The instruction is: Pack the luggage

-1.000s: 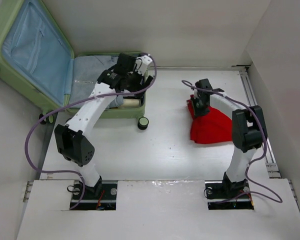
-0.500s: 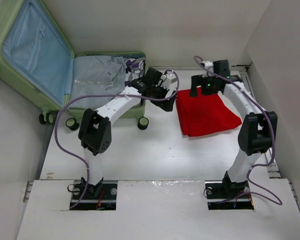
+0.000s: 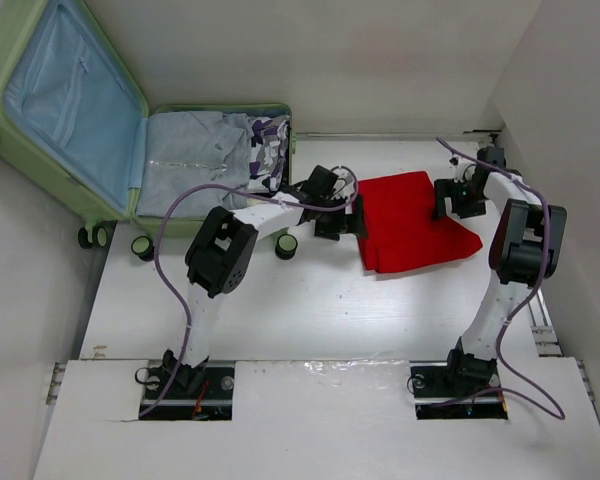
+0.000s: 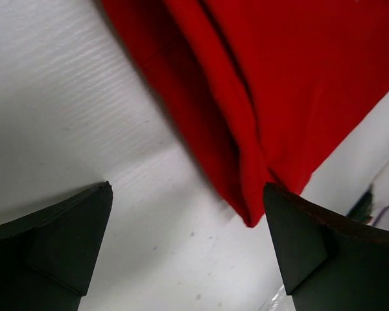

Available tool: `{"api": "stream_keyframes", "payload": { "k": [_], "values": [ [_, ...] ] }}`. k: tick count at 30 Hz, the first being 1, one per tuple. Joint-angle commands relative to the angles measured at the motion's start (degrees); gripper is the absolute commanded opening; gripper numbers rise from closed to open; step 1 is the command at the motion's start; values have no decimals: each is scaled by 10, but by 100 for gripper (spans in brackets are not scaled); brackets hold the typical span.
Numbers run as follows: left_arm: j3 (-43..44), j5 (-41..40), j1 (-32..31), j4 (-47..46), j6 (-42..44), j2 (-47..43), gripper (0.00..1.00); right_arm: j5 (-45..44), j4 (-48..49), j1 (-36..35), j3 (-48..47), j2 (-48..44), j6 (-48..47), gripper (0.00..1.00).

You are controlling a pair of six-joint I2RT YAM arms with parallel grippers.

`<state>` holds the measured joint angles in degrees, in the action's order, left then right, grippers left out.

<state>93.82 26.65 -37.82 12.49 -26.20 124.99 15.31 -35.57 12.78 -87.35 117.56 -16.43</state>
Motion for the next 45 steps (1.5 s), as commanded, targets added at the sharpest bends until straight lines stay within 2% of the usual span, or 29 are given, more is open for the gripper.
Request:
{"api": "stream_keyframes", "payload": {
  "k": [1,4,12,15,21,22,23,24,25,27,31,33,35,36,37,41,45],
  "values": [
    [-3,38,-5,-97,-111,8,99,40,4,-6,16,-2,-18,94],
    [22,38,-10,-97,-144,54,99,65,27,-6,44,-2,-18,90],
    [57,20,-22,-80,-167,137,99,95,38,-6,92,-14,-18,81],
    [63,44,-22,-85,-173,163,99,118,55,-6,117,-33,-12,77],
    [132,102,-22,-145,-158,199,99,141,67,-44,158,-44,-2,70],
    [138,118,-22,-155,-149,206,93,141,67,-44,158,-44,-2,70],
    [138,129,-22,-170,-142,206,80,141,67,-44,163,-50,-2,68],
    [138,135,-22,-203,-131,206,46,149,73,-44,163,-55,-2,68],
    [144,143,-22,-203,-126,206,28,156,73,-44,169,-55,-2,67],
    [169,152,-22,-186,-117,212,0,156,67,-44,170,-60,-2,67],
    [149,145,-22,-153,-74,189,0,156,54,-44,170,-88,-9,67],
    [149,117,-16,-121,-18,149,0,156,45,-38,170,-103,-14,69],
    [182,71,-16,-23,52,121,0,156,18,-19,158,-136,-14,75],
    [195,10,-22,6,124,93,0,141,5,-13,152,-148,-14,77],
    [220,-18,-22,61,154,81,0,129,-7,1,136,-161,-19,80],
    [285,-113,-22,183,269,48,0,55,-73,36,87,-230,-25,91],
    [310,-207,-27,254,363,13,0,-3,-108,48,59,-305,-32,94]
  ]
}}
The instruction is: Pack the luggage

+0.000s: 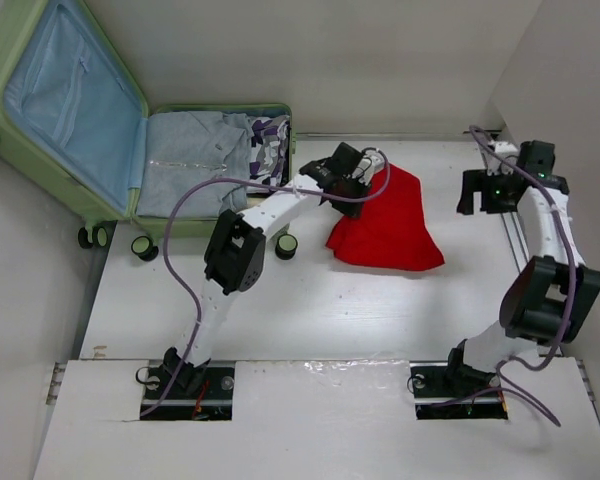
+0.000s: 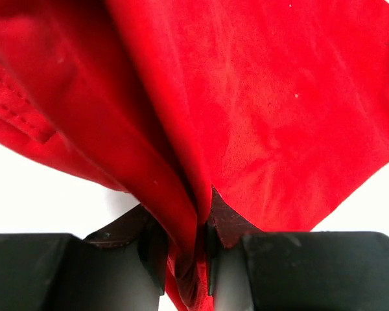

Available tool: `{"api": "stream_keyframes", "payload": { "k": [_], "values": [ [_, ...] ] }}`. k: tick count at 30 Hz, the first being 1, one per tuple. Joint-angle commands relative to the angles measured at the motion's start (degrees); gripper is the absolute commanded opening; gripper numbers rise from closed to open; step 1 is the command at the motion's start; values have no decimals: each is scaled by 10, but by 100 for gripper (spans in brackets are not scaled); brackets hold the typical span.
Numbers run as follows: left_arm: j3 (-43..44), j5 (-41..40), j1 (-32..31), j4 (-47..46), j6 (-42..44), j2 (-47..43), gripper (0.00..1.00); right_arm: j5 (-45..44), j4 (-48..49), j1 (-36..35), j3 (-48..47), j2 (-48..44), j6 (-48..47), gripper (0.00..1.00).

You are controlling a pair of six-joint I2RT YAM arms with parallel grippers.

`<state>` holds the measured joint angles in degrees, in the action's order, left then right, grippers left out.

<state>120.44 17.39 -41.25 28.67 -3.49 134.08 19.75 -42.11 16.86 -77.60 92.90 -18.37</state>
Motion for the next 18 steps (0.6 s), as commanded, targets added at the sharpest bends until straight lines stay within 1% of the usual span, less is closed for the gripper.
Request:
{"api": "stream_keyframes", "payload": {
  "k": [1,3,4,5,8,12,15,18],
  "values": [
    [49,-161,7,102,148,-91,0,-47,-43,7,-45,-68,-12,94],
    [62,-205,7,114,174,-105,0,-42,-48,7,-45,-86,-12,94],
    [73,-262,1,119,194,-116,0,-42,-48,7,-45,-100,-12,94],
    [73,-284,1,119,205,-122,0,-37,-48,7,-45,-106,-12,94],
    [109,-349,1,138,240,-130,0,-37,-53,7,-34,-120,-12,94],
    [135,-382,1,156,259,-165,0,-37,-59,7,-24,-142,-18,94],
    [135,-376,1,163,259,-198,0,-37,-59,7,-12,-158,-23,94],
    [167,-360,15,183,259,-210,0,-37,-65,7,-12,-170,-23,94]
  ]
}}
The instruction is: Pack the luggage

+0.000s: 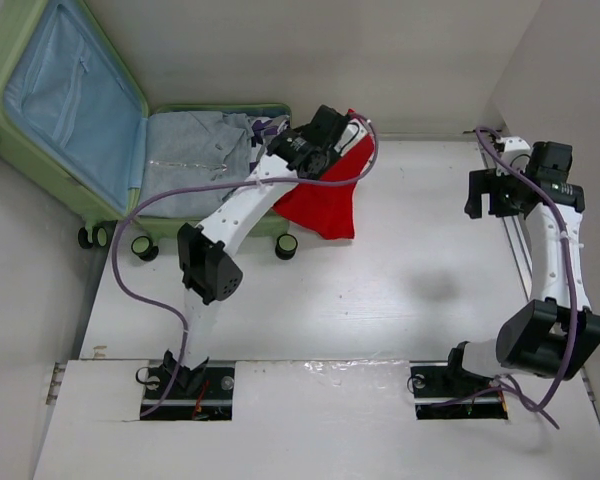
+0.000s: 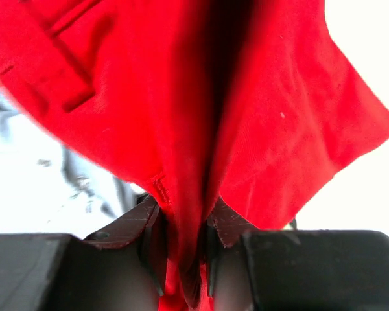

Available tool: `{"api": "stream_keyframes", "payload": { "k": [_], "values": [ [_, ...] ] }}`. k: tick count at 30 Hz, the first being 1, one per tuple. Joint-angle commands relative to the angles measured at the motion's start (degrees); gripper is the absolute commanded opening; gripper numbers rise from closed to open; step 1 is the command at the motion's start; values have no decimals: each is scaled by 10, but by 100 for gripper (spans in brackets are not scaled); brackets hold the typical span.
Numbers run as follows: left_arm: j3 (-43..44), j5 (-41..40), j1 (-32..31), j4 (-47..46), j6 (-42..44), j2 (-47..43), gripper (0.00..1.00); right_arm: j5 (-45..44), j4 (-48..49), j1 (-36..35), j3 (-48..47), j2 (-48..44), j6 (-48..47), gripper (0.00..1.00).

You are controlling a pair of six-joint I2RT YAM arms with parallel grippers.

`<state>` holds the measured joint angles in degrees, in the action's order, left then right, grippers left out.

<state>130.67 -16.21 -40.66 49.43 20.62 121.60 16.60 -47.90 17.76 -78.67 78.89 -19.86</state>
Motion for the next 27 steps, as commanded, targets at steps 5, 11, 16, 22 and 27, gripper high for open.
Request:
{"api": "stream_keyframes", "payload": {
  "k": [5,11,16,22,27],
  "values": [
    [114,5,114,9,18,-101,0,-5,-12,-2,-2,-41,-8,95],
    [52,150,282,28,1,-112,0,-5,-12,-2,4,-53,-8,95],
    [-98,295,398,-41,8,-113,0,-5,-18,-2,-8,-48,-8,95],
    [-208,397,422,-197,29,-69,0,-10,-23,-7,-8,-37,-3,95],
    [-167,373,422,-255,33,-25,0,-22,-29,-12,-13,-37,-3,95]
  ]
}}
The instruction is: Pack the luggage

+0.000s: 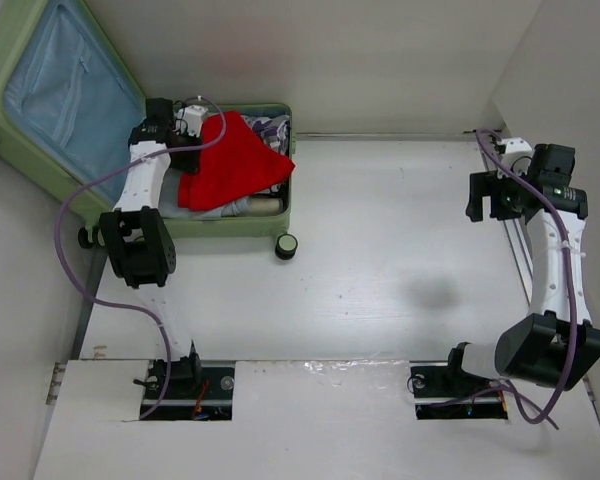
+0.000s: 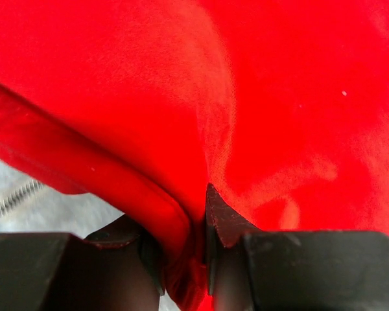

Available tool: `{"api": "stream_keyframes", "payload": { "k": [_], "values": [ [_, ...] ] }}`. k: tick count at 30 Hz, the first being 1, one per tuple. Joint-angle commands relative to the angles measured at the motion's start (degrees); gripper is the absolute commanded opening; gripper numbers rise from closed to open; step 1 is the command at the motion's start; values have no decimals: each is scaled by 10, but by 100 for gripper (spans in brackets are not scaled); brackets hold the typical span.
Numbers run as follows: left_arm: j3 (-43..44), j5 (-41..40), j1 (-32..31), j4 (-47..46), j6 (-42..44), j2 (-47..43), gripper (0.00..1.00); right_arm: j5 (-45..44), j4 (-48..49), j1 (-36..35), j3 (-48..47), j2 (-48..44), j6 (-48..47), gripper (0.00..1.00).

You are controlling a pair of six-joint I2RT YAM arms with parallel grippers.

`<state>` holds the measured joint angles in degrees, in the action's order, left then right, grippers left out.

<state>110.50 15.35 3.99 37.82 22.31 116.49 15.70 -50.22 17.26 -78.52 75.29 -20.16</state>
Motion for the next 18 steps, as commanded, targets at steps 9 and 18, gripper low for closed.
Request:
{"api": "stream_keyframes", "payload": {
  "k": [9,18],
  "values": [
    [102,-46,-79,-176,105,52,0,-25,-17,-7,-9,-6,-5,95],
    [171,-155,-74,-164,164,125,0,-36,-24,-13,-21,0,-15,95]
  ]
}}
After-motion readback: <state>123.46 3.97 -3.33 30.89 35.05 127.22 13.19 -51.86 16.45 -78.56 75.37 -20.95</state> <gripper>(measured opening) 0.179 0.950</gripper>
